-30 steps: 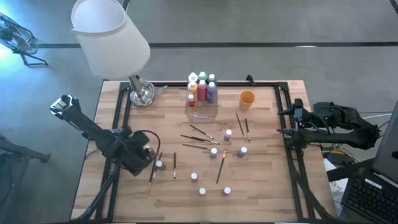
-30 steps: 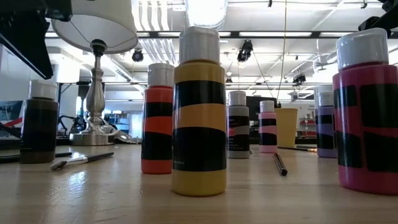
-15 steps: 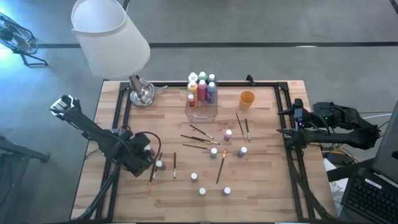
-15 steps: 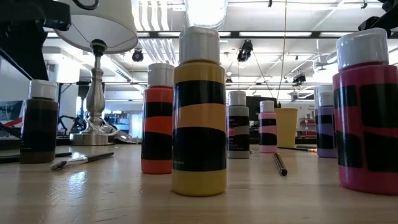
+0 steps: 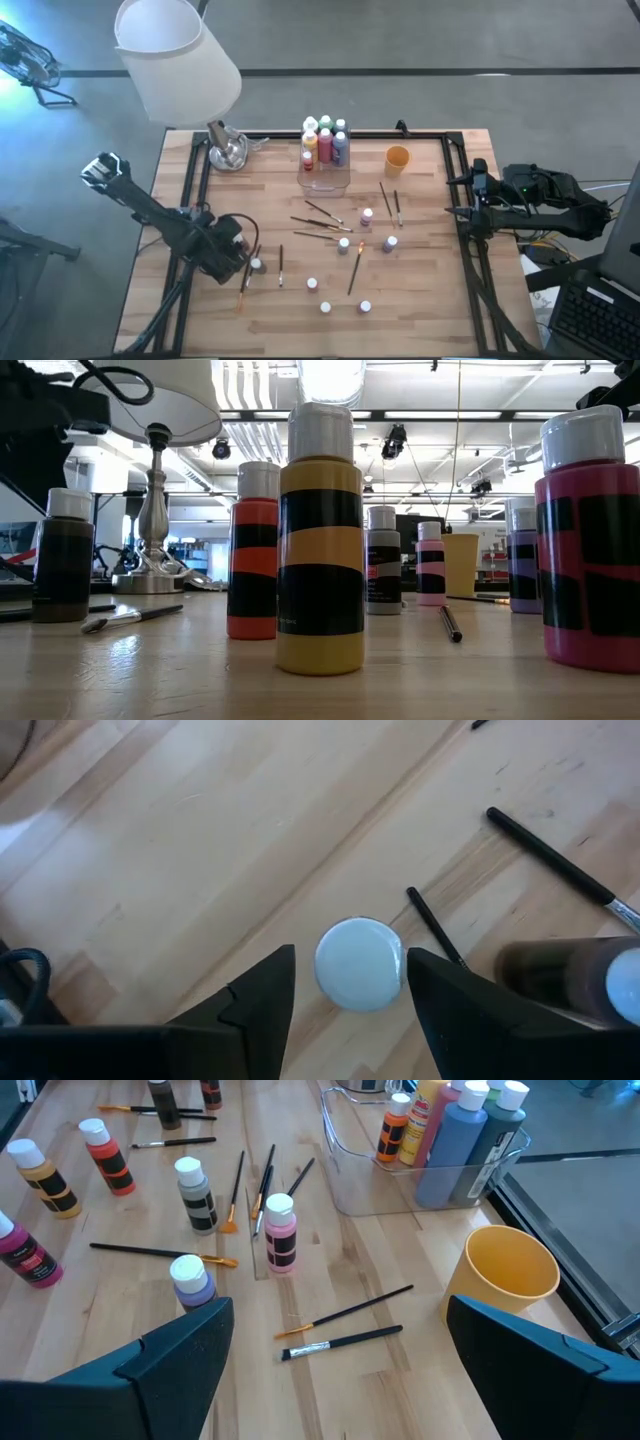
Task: Pick & Place Paint Supplies
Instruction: Put the small brown paint bottle into the bin
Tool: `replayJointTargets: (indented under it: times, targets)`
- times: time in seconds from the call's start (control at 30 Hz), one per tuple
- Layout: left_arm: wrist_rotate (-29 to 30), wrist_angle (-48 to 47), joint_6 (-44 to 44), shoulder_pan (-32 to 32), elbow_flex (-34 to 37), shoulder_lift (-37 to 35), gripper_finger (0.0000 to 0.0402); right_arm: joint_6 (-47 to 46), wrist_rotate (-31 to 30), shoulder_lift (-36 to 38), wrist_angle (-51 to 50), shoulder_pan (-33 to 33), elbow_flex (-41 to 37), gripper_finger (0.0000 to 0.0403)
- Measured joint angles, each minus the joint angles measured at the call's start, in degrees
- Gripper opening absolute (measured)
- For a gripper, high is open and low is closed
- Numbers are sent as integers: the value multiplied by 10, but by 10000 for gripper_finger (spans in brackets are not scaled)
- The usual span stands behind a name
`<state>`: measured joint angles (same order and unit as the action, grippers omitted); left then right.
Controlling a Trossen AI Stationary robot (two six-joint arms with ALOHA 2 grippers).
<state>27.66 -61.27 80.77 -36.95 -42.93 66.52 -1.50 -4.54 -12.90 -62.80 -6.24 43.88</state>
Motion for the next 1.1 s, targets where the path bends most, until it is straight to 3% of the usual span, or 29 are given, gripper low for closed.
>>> replayJointTargets:
  times: [0.73, 1.1]
  targets:
    - [10, 11, -18, 1, 11, -1, 198, 0, 0, 0, 0, 0, 0, 364]
    - [15, 12, -41, 1, 11, -1, 131, 0, 0, 0, 0, 0, 0, 364]
